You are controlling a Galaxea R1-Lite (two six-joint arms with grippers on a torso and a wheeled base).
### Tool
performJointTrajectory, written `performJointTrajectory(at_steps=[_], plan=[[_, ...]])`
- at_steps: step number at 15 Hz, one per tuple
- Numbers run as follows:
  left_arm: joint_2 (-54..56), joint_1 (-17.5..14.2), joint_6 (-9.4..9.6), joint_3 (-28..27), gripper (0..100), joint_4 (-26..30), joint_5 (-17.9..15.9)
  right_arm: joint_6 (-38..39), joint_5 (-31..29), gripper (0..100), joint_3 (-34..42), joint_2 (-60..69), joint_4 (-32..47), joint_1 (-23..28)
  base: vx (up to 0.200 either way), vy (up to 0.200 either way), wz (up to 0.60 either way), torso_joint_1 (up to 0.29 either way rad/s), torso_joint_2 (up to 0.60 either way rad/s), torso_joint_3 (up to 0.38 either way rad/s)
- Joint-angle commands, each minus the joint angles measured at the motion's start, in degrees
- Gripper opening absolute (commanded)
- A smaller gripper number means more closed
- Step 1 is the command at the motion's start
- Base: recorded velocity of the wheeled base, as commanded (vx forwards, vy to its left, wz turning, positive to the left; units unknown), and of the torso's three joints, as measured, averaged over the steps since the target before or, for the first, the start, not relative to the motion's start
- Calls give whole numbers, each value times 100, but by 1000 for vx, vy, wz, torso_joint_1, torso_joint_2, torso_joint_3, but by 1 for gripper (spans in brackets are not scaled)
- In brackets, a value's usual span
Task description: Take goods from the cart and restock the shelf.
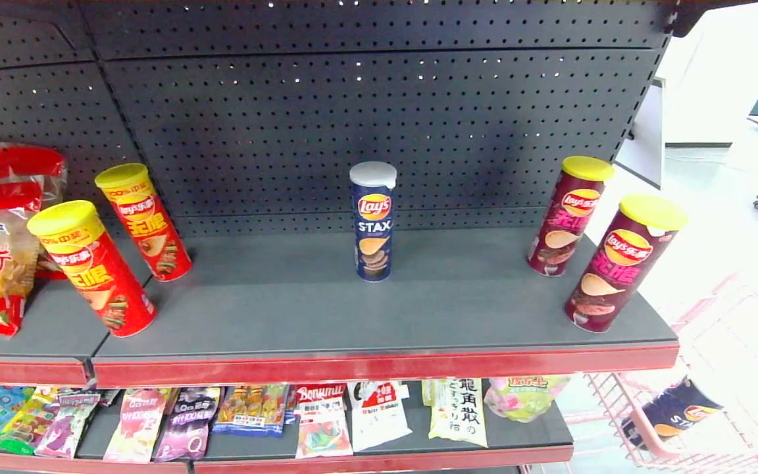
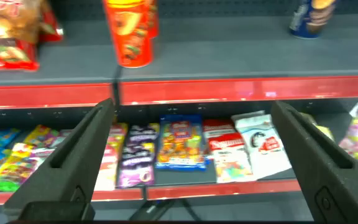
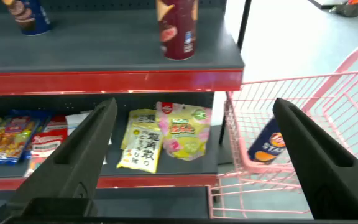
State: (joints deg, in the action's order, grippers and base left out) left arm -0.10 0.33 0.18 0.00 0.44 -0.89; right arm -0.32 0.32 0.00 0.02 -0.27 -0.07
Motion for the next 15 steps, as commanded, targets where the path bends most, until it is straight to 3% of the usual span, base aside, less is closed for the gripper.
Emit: performJointTrajectory(at_steps=[1,6,11,15], plan=[[-8,2,-1,0,100,0,1,-3,3,100,0,-2,0,-1,0,-200,0,2,2,2],[-8,2,-1,0,100,0,1,5,12,100,0,-2,-8,-1,0,-200,0,1,0,1],[-8,2,-1,0,100,0,1,5,21,100,0,-2,-8,-1,0,0,0,0,0,0],[-8,2,-1,0,100,0,1,-3,21,100,0,-2,0,-1,0,0,-600,2,4,4]])
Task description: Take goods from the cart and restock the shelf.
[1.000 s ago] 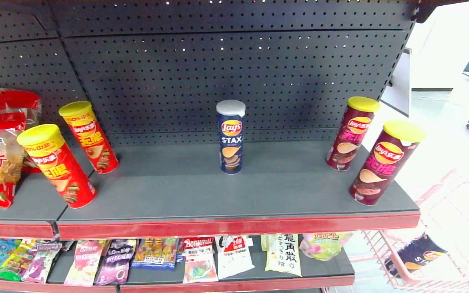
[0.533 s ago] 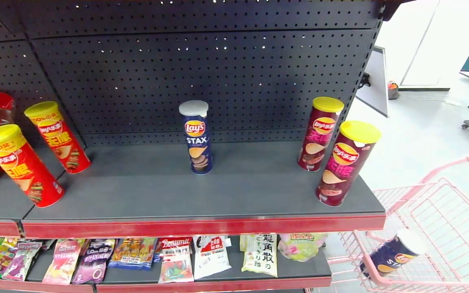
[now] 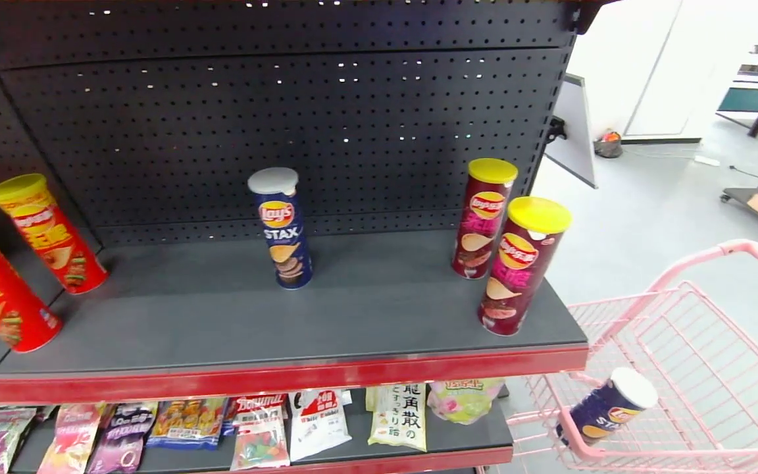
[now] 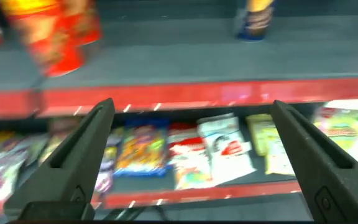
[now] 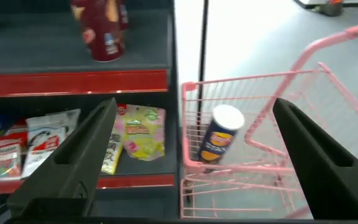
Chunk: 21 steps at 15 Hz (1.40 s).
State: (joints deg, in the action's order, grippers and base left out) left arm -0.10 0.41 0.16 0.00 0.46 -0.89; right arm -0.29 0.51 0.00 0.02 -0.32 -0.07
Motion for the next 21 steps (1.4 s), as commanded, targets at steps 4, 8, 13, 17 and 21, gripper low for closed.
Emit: performJointTrajectory(at_steps=[4,8,13,17,21], plan=[[-8,-6,2,0,100,-2,1,-6,2,100,0,-2,5,-1,0,0,-600,4,6,5],[-8,-6,2,0,100,-2,1,3,2,100,0,-2,-3,-1,0,0,-150,1,2,1],[-8,-6,-7,0,100,-2,1,3,2,100,0,-2,5,-1,0,0,0,-11,16,16],[-8,-6,-7,0,100,-2,1,3,-7,100,0,-2,5,-1,0,0,0,-120,301,157],[-8,-6,-7,0,100,-2,10,3,-7,100,0,-2,-3,-1,0,0,0,-145,336,192]])
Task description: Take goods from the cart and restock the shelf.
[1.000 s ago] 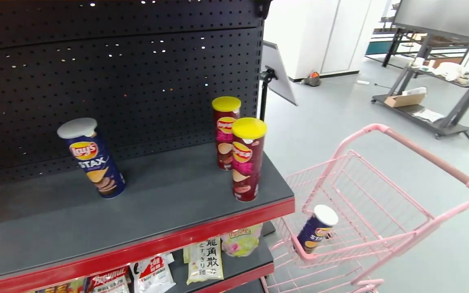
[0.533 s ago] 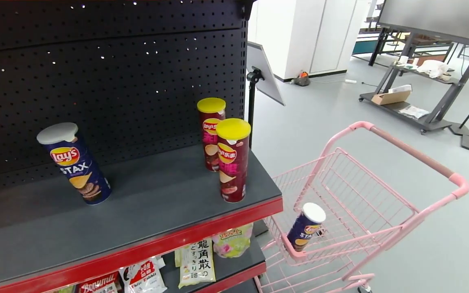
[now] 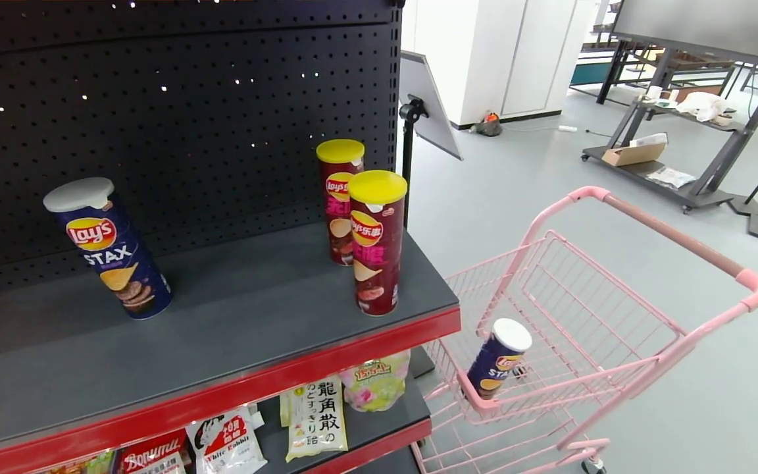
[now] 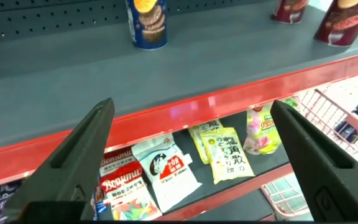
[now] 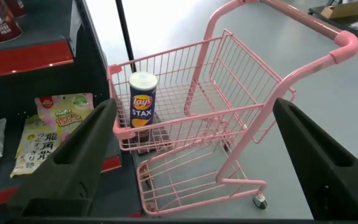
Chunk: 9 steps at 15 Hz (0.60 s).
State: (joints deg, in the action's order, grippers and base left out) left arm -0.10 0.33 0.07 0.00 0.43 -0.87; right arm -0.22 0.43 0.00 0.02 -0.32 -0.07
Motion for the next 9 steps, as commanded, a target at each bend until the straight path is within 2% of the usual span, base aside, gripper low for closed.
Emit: performJointTrajectory(at_steps=[1,9], plan=[[-8,2,1,0,100,1,-1,4,1,100,0,-2,-3,-1,0,0,0,-149,344,203],[-8,2,1,0,100,1,-1,4,1,100,0,-2,-3,-1,0,0,0,-143,353,204]])
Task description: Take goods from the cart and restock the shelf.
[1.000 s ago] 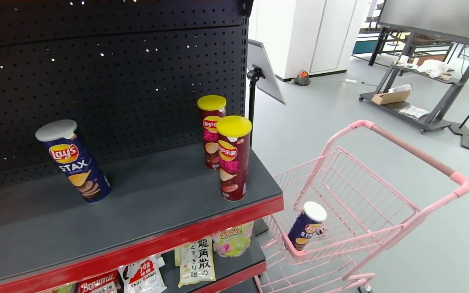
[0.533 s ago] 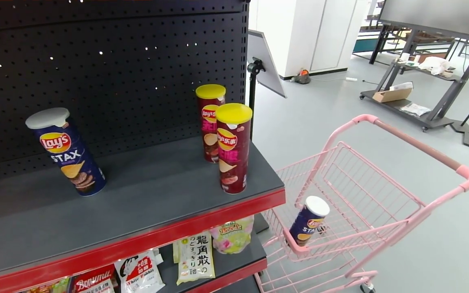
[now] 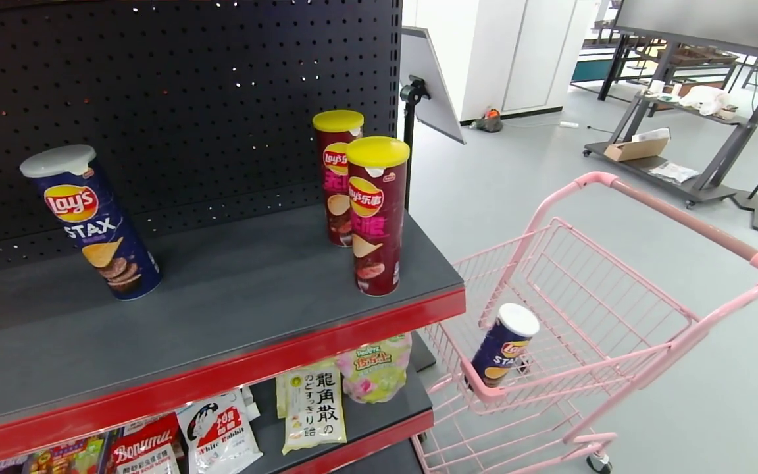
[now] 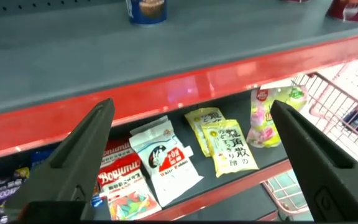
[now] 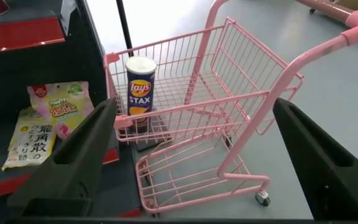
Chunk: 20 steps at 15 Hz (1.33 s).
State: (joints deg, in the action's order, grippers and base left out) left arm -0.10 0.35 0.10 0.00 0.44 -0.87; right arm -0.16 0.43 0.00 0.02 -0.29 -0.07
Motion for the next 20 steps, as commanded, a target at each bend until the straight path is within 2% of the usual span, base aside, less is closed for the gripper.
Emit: performJointTrajectory(at_steps=[1,10,15,16,17,18,19,20], plan=[[-8,0,-1,0,100,0,-1,-2,1,100,0,-2,-6,-1,0,0,0,-144,359,217],[-8,0,-1,0,100,0,7,-11,10,100,0,-2,-6,-1,0,0,0,-163,440,271],[-8,0,-1,0,100,0,7,-63,80,100,-9,-187,3,-37,0,0,0,-34,108,81],[-8,0,-1,0,100,0,-1,-28,274,100,-387,-837,-94,-89,0,0,0,0,0,0],[-8,0,-1,0,100,0,7,359,335,100,-1749,-2516,-94,-72,0,0,0,0,0,0],[-8,0,-1,0,100,0,-1,895,370,100,-2716,-3615,-103,-63,0,0,0,0,0,0],[-8,0,-1,0,100,0,-1,877,441,100,-3331,-4555,-103,-230,0,0,0,0,0,0],[-8,0,-1,0,100,0,-1,657,450,100,-3419,-5408,-322,-555,0,0,0,0,0,0]])
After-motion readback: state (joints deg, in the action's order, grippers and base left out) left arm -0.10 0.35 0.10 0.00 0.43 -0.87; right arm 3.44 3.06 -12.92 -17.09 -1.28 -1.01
